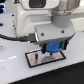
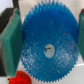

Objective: Insert the blue gear onto the right peg, followed by the red gear

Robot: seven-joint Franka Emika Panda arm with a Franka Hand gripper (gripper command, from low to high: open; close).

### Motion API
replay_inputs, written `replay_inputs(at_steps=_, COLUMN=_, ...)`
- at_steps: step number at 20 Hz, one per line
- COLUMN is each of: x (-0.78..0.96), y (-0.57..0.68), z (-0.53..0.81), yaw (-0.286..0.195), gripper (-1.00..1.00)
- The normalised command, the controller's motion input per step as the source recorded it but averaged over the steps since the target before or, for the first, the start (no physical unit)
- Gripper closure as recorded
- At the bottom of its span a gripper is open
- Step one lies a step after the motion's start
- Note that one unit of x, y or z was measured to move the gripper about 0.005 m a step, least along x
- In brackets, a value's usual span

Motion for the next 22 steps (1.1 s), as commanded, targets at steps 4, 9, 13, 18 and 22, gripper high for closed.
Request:
replay_inputs(at_steps=4, x=0.07, y=0.00, z=-0.06, yaw=0.000, gripper=1.00)
replay_inputs(at_steps=9, x=0.08, y=0.00, z=-0.17, yaw=0.000, gripper=1.00)
replay_inputs(at_steps=13, x=0.12, y=0.01, z=-0.23, yaw=0.000, gripper=1.00)
replay_inputs(at_steps=18, x=0.16, y=0.03, z=-0.12, yaw=0.000, gripper=1.00)
replay_inputs(at_steps=22, x=0.55, y=0.00, z=0.33, yaw=0.000, gripper=1.00)
